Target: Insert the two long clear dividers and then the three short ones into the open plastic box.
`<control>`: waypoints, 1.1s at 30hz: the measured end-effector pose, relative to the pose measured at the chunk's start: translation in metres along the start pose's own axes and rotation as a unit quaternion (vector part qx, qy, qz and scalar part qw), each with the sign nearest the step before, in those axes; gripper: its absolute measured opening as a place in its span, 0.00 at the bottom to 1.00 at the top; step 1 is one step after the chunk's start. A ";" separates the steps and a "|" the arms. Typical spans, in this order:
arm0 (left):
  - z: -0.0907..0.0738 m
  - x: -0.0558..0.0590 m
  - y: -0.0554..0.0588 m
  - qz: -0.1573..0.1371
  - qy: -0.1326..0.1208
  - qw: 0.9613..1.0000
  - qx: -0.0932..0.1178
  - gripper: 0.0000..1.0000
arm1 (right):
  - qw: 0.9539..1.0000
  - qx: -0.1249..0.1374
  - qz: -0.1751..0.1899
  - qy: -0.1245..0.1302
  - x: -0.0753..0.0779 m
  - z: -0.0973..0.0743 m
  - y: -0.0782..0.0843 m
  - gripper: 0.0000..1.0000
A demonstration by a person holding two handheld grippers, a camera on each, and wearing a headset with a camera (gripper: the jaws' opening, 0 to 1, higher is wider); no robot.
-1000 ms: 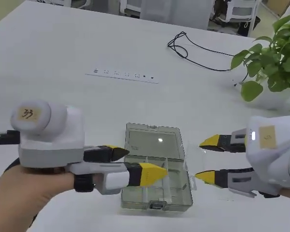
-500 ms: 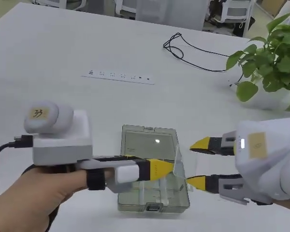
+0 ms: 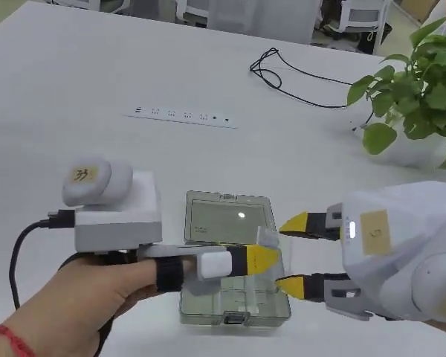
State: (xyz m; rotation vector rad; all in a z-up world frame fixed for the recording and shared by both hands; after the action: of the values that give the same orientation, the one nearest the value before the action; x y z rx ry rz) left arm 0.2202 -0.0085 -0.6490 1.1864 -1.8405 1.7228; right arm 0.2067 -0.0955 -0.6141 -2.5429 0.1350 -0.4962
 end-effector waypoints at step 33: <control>0.006 0.000 0.004 0.007 -0.001 1.000 -0.010 0.00 | 1.000 -0.018 -0.023 0.004 -0.003 0.005 -0.001 0.33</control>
State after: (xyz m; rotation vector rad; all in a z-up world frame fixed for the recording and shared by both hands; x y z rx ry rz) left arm 0.2186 -0.0141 -0.6531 1.1710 -1.8673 1.7078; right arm 0.2062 -0.0914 -0.6180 -2.5835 0.0885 -0.5261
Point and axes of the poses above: the centre of the closed fingertips' face, and the gripper's own axes: z roughly forward along the fingers, x roughly to its right, y roughly out of its underside, the point moved 6 cm from there along -z, roughly backward along the fingers, and after that the axes turned 8 degrees about z, right-handed, at the moved point
